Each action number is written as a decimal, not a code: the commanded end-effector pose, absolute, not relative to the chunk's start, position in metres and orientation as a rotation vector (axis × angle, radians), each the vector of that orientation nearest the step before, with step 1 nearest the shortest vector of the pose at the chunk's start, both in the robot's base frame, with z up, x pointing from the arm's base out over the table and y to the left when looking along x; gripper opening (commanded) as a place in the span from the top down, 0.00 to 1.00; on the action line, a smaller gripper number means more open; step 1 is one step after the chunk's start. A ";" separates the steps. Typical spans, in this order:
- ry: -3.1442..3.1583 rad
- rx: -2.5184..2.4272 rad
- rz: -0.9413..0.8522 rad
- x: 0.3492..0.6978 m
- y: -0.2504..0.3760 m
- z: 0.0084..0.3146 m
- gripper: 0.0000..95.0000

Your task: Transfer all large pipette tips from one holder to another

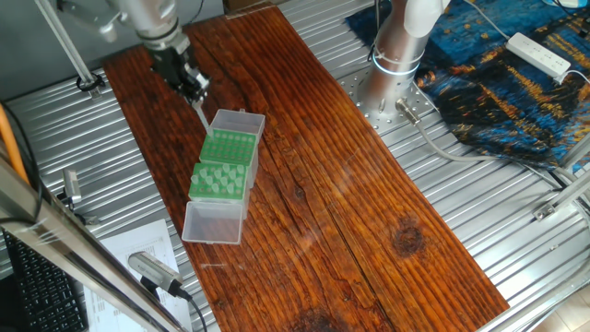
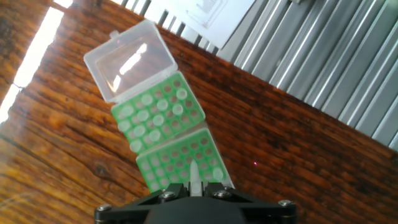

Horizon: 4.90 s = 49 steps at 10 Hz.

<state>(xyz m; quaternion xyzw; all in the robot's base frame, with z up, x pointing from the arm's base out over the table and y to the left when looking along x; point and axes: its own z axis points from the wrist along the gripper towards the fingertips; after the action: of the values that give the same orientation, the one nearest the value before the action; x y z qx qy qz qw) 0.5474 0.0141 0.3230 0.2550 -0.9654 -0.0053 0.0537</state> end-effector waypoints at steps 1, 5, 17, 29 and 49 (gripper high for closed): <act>-2.938 0.778 -0.011 0.542 0.008 0.321 1.00; -2.946 0.794 -0.022 0.540 -0.006 0.317 1.00; -2.965 0.778 -0.019 0.522 -0.003 0.295 1.00; -2.978 0.779 -0.008 0.517 -0.006 0.287 1.00; -2.988 0.753 -0.015 0.559 0.044 0.246 0.80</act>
<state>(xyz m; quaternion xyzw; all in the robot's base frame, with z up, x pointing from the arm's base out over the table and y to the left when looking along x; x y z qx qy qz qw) 0.5602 0.0466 0.2441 0.2442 -0.9693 -0.0051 0.0295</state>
